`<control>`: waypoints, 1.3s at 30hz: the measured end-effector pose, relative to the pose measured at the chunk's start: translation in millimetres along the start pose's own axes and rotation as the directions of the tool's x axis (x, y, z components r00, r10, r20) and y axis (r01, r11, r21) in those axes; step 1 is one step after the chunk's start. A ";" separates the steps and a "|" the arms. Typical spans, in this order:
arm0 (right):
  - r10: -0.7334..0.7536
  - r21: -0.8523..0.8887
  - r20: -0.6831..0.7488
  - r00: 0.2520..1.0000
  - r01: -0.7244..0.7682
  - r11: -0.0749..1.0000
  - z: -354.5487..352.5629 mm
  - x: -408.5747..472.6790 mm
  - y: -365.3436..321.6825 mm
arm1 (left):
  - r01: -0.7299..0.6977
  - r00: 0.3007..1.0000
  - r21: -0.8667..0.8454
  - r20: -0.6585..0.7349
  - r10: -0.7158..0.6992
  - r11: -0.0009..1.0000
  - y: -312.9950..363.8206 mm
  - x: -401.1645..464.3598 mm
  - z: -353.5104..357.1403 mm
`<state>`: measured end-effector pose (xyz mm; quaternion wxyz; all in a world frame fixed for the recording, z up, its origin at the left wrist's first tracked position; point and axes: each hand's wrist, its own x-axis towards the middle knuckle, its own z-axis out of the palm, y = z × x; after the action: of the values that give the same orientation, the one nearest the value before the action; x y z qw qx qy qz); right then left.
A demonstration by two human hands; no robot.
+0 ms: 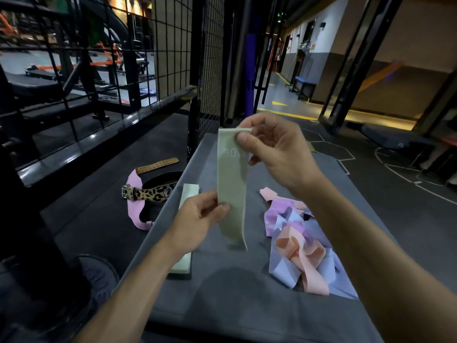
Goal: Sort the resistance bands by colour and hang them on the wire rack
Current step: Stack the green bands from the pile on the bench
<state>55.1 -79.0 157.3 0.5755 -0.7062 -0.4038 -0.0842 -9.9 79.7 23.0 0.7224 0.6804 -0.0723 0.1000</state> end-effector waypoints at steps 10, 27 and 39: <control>0.120 -0.024 -0.129 0.984 -0.124 0.992 8.0 28.9 12.3 | 0.136 0.989 -0.022 -0.053 -0.137 0.990 -4.8 -4.0 -16.5; 0.579 0.102 -0.159 0.799 -0.571 0.815 63.1 84.2 140.3 | 0.507 0.855 -0.028 -0.112 -0.506 0.862 -28.8 -25.1 -77.7; 0.627 -0.163 -0.034 0.778 -0.623 0.765 125.8 72.5 232.7 | 0.631 0.759 0.409 -0.149 -0.634 0.660 -42.1 -12.4 -92.1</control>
<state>214.7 63.5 -14.3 0.5055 -0.8463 -0.1438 0.0870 -14.7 168.6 -26.6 0.5405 0.8065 0.1902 -0.1456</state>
